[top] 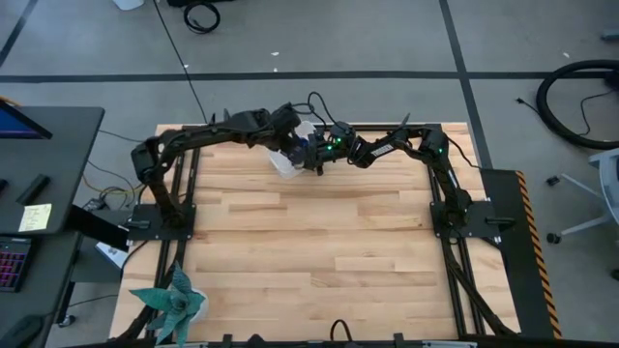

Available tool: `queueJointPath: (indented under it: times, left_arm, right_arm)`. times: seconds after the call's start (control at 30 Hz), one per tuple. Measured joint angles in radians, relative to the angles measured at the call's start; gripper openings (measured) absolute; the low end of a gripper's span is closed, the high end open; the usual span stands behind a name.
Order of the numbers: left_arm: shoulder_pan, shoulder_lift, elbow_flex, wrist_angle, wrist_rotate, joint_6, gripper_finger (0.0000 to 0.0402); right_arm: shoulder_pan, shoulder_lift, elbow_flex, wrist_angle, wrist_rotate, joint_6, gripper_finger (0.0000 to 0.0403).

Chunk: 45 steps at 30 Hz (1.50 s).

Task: Nest measuring cups in basket
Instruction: Put the stacked measuring cups into the white bin

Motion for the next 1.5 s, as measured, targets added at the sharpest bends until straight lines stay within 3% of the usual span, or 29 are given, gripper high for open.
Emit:
queueJointPath:
  times: [0.17,0.4,1.03,1.2,1.5]
  left_arm:
    - [0.056,0.042,0.000,0.017,0.096,-0.003,0.0117]
    - [0.122,0.075,0.000,0.018,0.338,-0.114,0.0117]
    - [0.200,0.077,0.000,0.084,0.332,0.108,0.0117]
    - [0.203,0.098,0.001,0.170,0.430,0.158,0.0117]
    - [0.230,0.159,0.001,0.203,0.507,0.146,0.0117]
  right_arm:
    - [0.000,0.000,0.000,0.000,-0.009,-0.001,0.0172]
    - [0.000,0.000,0.000,0.002,-0.014,-0.005,0.0172]
    - [0.002,0.000,0.000,0.003,-0.043,-0.031,0.0171]
    - [0.002,0.000,0.000,0.004,-0.044,-0.030,0.0171]
    - [-0.005,-0.003,0.001,-0.032,-0.052,-0.050,0.0171]
